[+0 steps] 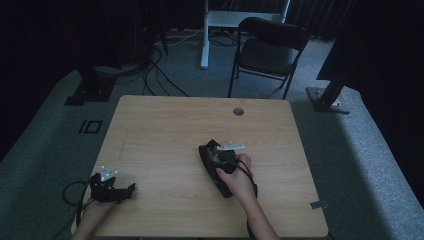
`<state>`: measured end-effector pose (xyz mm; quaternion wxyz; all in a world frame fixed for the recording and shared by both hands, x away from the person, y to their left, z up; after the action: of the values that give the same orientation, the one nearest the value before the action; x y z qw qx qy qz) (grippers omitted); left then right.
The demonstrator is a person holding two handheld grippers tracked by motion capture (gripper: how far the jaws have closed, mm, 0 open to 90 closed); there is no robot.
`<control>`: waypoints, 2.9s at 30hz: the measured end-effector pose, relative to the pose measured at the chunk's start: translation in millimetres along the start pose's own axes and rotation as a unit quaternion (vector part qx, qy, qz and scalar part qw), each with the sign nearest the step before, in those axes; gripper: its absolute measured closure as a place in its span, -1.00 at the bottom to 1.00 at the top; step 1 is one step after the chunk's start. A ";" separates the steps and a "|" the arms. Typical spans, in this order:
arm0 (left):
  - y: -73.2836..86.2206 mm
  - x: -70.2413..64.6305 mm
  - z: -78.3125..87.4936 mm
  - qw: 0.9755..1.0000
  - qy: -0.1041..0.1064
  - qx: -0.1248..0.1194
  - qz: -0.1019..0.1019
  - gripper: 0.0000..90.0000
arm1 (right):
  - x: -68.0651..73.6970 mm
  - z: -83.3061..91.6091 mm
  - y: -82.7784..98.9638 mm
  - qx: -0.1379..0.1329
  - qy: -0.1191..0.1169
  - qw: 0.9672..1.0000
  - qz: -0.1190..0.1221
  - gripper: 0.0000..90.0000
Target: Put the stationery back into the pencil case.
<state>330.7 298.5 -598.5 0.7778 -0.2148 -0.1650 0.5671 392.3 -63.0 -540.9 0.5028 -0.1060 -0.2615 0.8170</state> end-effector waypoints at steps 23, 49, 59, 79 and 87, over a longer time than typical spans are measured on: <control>0.1 0.0 0.1 1.000 0.000 0.001 0.000 -0.99 | -2.5 -12.3 0.2 0.058 0.025 0.997 -0.052 0.11; 0.1 0.0 0.1 1.000 0.000 0.001 0.000 -0.99 | -1.0 -15.0 -3.2 0.068 0.010 0.996 -0.063 0.10; 0.1 0.0 0.1 1.000 0.000 0.001 0.000 -1.00 | -0.6 -10.4 -2.8 0.066 0.011 0.996 -0.056 0.16; 0.1 0.0 0.1 1.000 0.000 0.001 0.000 -0.99 | 4.2 22.1 -11.1 0.007 -0.007 0.999 -0.045 0.32; 0.1 0.2 0.1 1.000 -0.001 0.001 -0.001 -0.99 | 8.5 40.3 -15.9 -0.030 -0.014 0.999 -0.027 0.24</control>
<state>330.6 298.8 -598.5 0.7787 -0.2135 -0.1651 0.5665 382.9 -62.7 -497.8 0.5175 -0.1025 -0.2962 0.7962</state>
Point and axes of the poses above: each handheld gripper's, and its own axes: z roughly backward along the jaws, y roughly out of its underside, x roughly to its left, the point moved 7 cm from there along -z, roughly forward along the jaws, and after that the axes turned 12 degrees about x, right-handed, at the moved point
